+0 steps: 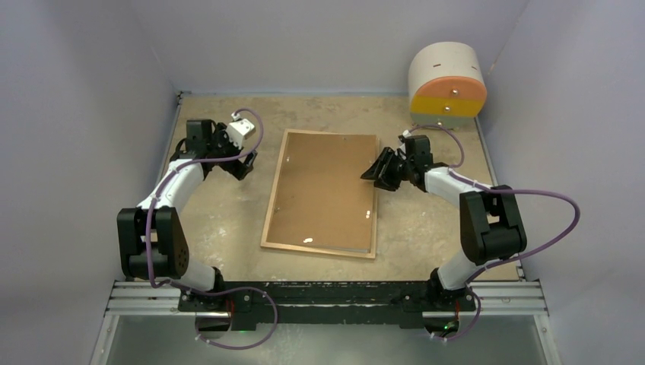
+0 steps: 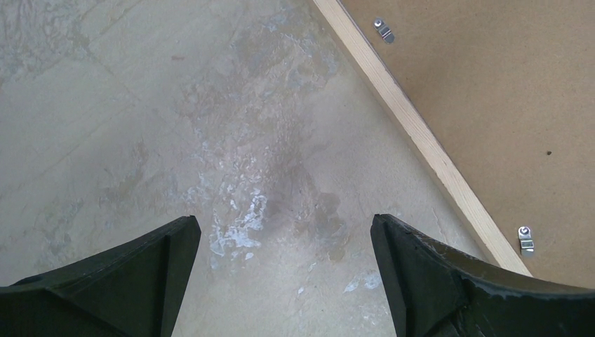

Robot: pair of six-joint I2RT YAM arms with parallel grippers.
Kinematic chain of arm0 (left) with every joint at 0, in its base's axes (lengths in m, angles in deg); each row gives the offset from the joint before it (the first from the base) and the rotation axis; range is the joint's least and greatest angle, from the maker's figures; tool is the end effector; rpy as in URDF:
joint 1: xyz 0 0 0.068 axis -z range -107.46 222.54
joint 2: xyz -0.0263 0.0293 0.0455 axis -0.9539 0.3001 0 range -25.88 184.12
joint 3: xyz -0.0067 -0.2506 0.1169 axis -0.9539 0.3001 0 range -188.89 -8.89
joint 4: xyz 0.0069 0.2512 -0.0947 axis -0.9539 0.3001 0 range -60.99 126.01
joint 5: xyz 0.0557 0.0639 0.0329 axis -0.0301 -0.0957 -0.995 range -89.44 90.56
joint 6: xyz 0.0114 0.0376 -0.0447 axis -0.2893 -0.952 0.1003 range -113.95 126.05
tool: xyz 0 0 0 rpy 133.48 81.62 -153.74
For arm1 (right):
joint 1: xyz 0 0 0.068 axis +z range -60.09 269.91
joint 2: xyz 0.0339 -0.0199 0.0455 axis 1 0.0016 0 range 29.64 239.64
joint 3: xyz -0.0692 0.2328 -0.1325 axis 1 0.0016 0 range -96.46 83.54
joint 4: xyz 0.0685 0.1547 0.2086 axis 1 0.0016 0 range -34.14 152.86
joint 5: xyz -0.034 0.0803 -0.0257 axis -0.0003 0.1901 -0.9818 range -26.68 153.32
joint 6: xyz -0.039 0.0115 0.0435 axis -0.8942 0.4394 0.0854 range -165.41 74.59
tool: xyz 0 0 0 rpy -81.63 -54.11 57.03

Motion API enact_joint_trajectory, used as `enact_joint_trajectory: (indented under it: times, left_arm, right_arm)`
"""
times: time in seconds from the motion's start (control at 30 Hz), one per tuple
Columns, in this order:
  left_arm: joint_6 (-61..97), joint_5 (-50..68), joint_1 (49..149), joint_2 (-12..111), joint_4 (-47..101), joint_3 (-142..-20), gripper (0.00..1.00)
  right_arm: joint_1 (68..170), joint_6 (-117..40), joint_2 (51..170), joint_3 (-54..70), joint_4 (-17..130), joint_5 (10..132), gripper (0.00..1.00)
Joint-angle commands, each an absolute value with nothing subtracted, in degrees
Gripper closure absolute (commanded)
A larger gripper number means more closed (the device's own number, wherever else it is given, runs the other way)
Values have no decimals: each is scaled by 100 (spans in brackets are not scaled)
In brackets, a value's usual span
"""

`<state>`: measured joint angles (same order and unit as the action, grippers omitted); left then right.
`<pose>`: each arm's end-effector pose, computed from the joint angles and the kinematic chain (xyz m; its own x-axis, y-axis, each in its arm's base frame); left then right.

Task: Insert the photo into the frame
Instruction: Place the photo frame item in the photo frame.

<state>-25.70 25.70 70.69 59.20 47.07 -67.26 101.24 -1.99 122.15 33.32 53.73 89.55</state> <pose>0.3306 -0.0080 0.2407 -0.4552 0.4619 -0.7612 0.6020 0.7896 0.1190 0.3349 0.0867 0.1826 -0.8081 0.4669 -0.3591 0.0661 0.6777 0.7324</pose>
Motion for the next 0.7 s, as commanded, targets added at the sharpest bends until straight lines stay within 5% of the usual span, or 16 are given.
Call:
enact_joint_trajectory:
  times: [0.0, 0.17, 0.43, 0.67]
  left_arm:
    - [-2638, 2674, 7080, 5919, 4597, -6699, 0]
    - [-2640, 2700, 7086, 5928, 4603, -6698, 0]
    - [-2570, 2790, 7085, 6029, 4669, -6702, 0]
    - [-2465, 2989, 7081, 6106, 4678, -6651, 0]
  right_arm:
    - [10192, -616, 12075, 3012, 5919, 8437, 39]
    - [10271, -853, 12069, 2800, 6330, 8186, 2]
    - [10300, -1035, 11559, 2479, 6839, 7370, 1]
    - [10252, -913, 11891, 2567, 6201, 8186, 1]
